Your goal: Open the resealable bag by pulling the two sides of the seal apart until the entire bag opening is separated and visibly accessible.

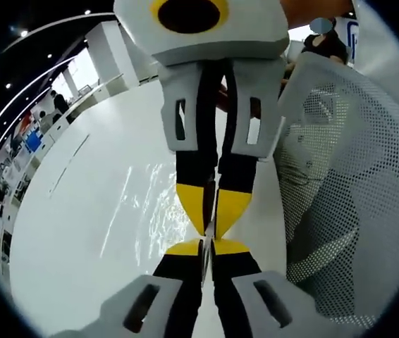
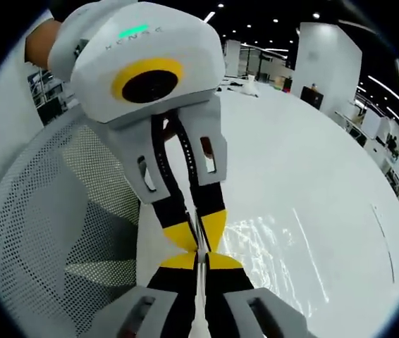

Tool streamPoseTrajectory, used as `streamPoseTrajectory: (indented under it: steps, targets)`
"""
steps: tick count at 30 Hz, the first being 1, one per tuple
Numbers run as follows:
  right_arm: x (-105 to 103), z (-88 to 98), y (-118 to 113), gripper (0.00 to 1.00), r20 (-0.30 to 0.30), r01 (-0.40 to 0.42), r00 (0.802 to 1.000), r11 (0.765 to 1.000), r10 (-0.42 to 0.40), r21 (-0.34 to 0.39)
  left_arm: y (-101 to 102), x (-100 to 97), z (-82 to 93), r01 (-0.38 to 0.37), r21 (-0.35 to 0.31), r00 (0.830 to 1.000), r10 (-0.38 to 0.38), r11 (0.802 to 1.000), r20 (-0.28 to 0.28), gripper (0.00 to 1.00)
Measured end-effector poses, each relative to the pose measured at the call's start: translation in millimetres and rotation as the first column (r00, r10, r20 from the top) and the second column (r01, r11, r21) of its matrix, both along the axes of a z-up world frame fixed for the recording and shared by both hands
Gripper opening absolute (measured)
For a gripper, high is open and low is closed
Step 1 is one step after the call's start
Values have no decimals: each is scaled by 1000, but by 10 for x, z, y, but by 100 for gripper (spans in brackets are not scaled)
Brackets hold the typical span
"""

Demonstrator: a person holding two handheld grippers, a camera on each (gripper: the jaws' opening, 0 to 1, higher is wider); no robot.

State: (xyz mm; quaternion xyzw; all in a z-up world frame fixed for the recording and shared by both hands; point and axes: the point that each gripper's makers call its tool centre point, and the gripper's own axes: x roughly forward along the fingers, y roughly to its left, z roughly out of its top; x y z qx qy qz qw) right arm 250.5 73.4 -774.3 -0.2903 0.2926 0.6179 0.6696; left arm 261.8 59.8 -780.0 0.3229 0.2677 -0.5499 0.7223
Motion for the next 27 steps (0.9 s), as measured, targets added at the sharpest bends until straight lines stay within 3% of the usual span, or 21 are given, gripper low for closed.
streamPoseTrajectory:
  steps: [8, 16, 27]
  targets:
    - [20, 11, -2, 0, 6, -6, 1000, 1000, 6, 3, 3, 6, 11, 16, 3, 1000, -16, 1000, 16, 0]
    - [15, -6, -34, 0, 8, -18, 1000, 1000, 18, -8, -13, 6, -10, 4, -7, 1000, -4, 1000, -7, 0]
    - [49, -57, -221, 0, 7, -9, 1000, 999, 9, -31, 33, 16, -43, 6, 7, 1000, -6, 1000, -13, 0]
